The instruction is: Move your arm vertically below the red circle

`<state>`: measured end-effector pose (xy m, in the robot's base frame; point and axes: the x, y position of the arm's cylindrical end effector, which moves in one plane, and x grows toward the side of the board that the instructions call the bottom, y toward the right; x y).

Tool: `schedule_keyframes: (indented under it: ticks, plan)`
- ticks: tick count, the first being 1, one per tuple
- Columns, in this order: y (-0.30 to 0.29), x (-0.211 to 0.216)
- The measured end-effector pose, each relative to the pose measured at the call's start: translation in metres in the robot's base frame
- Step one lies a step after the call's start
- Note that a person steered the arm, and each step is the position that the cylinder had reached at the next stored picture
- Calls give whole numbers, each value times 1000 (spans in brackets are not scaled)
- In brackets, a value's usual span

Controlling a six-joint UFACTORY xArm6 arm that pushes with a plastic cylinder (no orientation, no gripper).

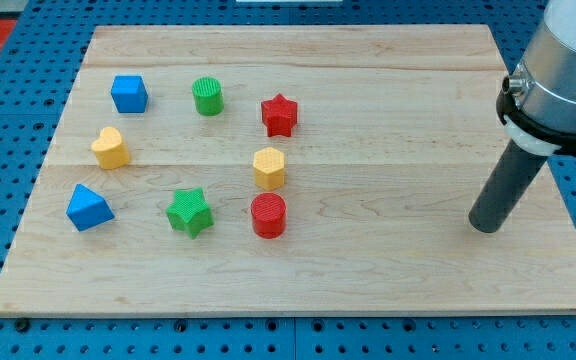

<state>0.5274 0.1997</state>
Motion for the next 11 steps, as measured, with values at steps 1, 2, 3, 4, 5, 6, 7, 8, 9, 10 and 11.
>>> schedule_keyframes:
  ticks: [1,2,3,4,5,6,7,8,9,10,11]
  plan:
    - [0,1]
    - [4,4]
    - [-3,18]
    - [-28,19]
    - [-36,23]
    - [-59,76]
    - [-92,90]
    - [-169,81]
    - [-215,78]
    - [-242,55]
    - [-290,22]
